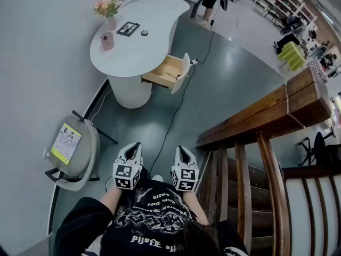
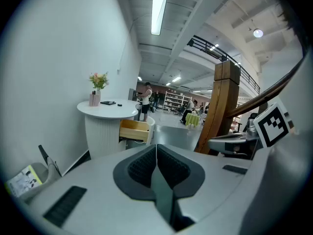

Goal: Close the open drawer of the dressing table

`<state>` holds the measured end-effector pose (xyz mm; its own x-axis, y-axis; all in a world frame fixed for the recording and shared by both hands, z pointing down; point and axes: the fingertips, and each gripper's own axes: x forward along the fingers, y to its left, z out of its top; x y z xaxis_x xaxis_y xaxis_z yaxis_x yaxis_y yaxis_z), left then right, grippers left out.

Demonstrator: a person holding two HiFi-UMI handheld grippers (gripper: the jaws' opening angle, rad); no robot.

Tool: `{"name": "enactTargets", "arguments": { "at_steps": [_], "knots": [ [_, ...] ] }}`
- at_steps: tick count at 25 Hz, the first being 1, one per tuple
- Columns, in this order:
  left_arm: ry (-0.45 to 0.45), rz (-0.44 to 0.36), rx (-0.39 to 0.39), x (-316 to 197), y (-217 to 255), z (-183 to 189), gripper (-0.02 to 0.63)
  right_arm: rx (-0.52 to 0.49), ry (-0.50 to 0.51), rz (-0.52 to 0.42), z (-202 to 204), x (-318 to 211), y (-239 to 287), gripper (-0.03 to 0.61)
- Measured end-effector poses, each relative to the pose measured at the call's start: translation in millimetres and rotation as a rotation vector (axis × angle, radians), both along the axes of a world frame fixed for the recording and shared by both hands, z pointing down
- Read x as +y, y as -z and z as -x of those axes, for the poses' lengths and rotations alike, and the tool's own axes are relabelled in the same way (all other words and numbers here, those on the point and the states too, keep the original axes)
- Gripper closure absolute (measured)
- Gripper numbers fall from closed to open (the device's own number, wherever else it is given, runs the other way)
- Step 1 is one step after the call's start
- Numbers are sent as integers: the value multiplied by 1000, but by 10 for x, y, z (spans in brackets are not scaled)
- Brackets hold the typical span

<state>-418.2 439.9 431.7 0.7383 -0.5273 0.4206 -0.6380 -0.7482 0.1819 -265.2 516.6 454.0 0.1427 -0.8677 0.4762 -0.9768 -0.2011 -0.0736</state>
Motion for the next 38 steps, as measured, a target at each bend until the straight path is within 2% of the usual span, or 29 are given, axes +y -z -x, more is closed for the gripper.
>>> {"name": "enactTargets", "arguments": {
  "at_steps": [14,19,31,38],
  "knots": [
    [-34,-27,39,-544,61,-101,586,13,-58,-13,-92,-368,4,552],
    [-106,-73,38,-747,88,-214,586,4,-99,-17,-134,-581,3,551],
    [-153,-65,86,-1305,49,-195,586,8,-188,-31,-108,-1022,3,551],
    [-156,-55,91,-1427,41,-110,586,-16,-194,-30,-31,-1136,-13,552]
  ]
}}
